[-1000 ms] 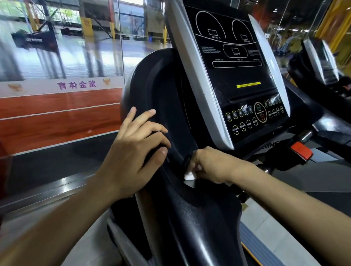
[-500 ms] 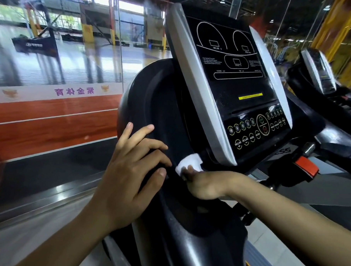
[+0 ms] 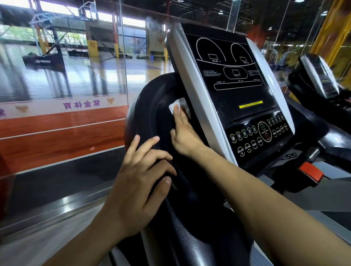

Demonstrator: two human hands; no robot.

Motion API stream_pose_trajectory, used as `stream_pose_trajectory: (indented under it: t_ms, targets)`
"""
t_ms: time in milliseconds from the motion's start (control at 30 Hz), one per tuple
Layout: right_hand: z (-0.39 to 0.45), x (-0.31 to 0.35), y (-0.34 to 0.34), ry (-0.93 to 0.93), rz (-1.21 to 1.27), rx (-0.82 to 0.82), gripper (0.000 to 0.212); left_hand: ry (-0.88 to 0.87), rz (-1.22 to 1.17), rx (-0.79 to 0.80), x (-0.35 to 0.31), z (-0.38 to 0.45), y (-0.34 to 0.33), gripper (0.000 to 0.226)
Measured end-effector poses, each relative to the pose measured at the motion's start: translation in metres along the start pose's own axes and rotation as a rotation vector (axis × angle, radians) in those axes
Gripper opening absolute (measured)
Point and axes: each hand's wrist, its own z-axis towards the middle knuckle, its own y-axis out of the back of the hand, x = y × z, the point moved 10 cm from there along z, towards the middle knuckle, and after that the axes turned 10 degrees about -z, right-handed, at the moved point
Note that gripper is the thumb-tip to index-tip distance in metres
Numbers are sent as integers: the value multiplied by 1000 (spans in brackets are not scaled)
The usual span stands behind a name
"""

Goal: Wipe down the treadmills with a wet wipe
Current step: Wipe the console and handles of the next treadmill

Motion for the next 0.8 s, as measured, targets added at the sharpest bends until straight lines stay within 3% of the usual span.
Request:
stream_pose_trajectory:
  t_ms: [133, 267, 333, 433, 533, 600, 800]
  targets:
    - [3, 1, 0, -6, -82, 32, 80, -2, -2, -7, 0, -1, -1, 32]
    - [-76, -20, -37, 84, -174, 358, 66, 2, -32, -16, 0, -1, 0, 32]
    - [-131, -46, -46, 32, -200, 551, 57, 14, -51, -29, 0, -1, 2, 33]
    - [-156, -69, -49, -56, -127, 659, 50, 75, -121, -82, 9, 0, 8, 45]
    - [-133, -62, -58, -37, -152, 561, 63, 293, -244, -215, 43, 4, 25, 59]
    - [-108, -51, -63, -26, -91, 413, 72, 462, -308, -208, 66, 4, 24, 66]
    - [-14, -18, -15, -82, 329, 106, 66, 415, -268, -137, 66, 2, 15, 63]
